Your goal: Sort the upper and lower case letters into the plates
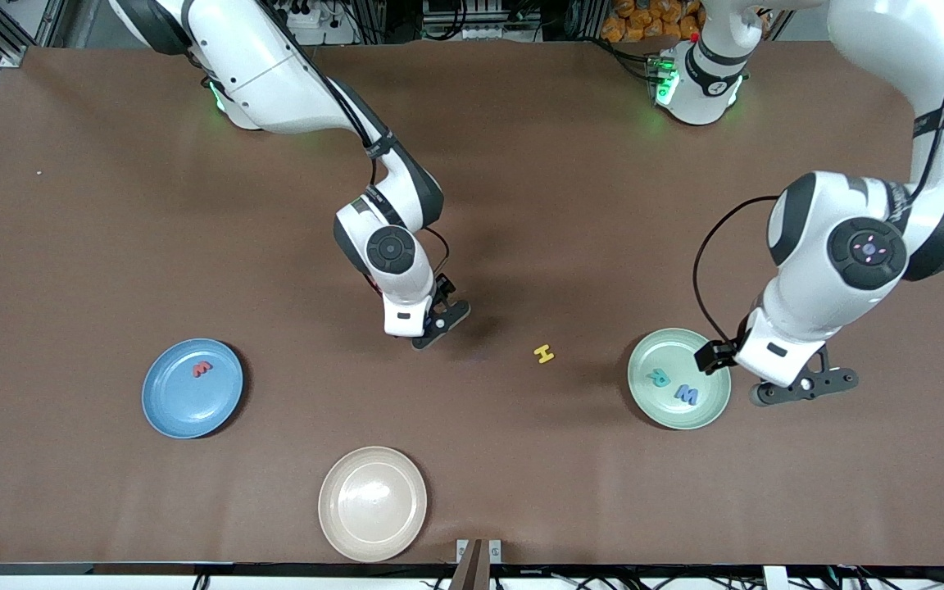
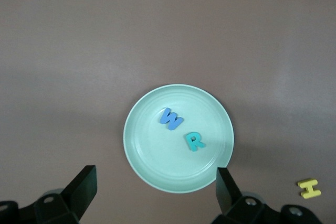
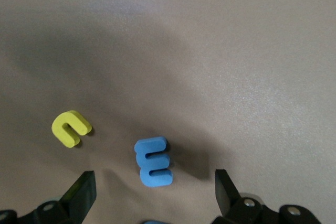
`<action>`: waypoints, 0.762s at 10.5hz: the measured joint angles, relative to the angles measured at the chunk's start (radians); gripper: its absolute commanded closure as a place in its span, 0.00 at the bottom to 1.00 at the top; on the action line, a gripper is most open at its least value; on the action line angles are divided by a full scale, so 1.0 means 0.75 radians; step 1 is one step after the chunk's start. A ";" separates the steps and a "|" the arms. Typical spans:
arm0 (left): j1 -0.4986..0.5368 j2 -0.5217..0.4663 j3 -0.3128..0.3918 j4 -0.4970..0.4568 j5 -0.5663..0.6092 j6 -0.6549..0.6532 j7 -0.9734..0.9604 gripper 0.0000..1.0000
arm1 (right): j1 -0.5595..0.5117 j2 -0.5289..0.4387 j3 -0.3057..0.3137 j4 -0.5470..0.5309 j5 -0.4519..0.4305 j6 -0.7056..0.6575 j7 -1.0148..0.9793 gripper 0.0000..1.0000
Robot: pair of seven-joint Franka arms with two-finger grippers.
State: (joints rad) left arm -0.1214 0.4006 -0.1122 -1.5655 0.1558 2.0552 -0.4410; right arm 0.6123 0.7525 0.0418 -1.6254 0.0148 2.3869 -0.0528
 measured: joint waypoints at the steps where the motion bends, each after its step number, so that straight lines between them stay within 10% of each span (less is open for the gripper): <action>1: 0.000 -0.014 -0.004 -0.002 0.000 -0.016 0.011 0.00 | 0.000 0.010 0.000 0.000 0.000 0.015 0.000 0.00; 3: -0.011 -0.008 -0.041 -0.003 -0.054 -0.018 -0.002 0.00 | 0.000 0.023 0.001 0.000 0.000 0.029 0.000 0.95; 8: -0.247 0.210 -0.094 0.136 -0.132 0.007 -0.495 0.00 | -0.002 0.014 -0.001 0.020 0.003 0.028 0.003 1.00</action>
State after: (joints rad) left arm -0.3062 0.5584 -0.1829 -1.4634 0.0569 2.0606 -0.8119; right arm 0.6112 0.7629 0.0411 -1.6106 0.0167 2.4078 -0.0506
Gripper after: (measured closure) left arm 0.000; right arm 0.727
